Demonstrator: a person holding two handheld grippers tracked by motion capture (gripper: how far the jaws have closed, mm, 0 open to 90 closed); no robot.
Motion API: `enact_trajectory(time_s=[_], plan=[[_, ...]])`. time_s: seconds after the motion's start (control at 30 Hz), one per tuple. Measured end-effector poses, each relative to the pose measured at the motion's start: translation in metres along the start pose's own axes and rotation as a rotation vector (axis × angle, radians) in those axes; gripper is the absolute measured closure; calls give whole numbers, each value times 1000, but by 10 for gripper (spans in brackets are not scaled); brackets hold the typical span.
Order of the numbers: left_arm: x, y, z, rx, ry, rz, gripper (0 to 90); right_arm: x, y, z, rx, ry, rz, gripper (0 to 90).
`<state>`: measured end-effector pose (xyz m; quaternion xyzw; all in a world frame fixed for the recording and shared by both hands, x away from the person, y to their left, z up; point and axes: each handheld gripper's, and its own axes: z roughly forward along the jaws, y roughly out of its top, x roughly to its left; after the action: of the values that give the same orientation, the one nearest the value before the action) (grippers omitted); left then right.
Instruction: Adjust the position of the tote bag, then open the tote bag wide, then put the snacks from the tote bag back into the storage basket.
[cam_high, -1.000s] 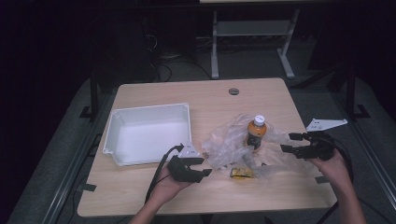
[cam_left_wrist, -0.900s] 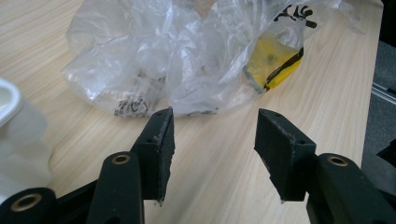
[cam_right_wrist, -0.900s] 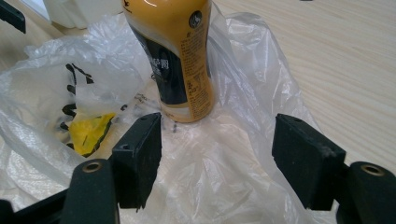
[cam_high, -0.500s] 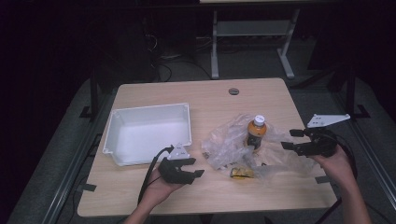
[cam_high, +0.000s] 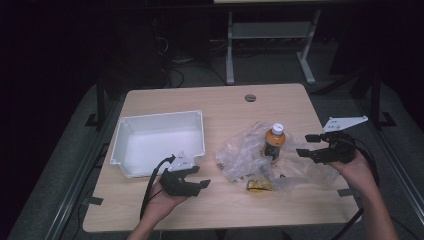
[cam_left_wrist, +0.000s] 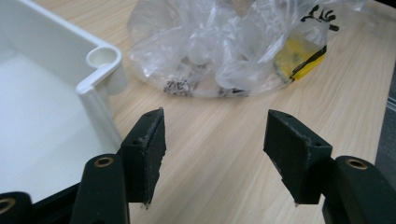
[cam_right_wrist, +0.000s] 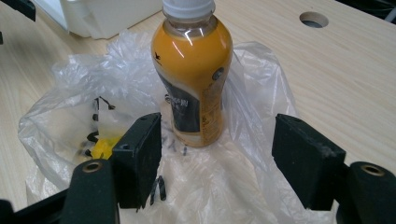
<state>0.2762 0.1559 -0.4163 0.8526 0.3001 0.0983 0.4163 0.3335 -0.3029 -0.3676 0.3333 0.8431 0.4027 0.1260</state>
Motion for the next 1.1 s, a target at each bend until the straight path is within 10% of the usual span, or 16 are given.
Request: enact_trajectory(time_s=[1.1], plan=[[25, -35, -47, -1, 151, -38, 308, 6, 26, -9, -4, 33, -56, 326]])
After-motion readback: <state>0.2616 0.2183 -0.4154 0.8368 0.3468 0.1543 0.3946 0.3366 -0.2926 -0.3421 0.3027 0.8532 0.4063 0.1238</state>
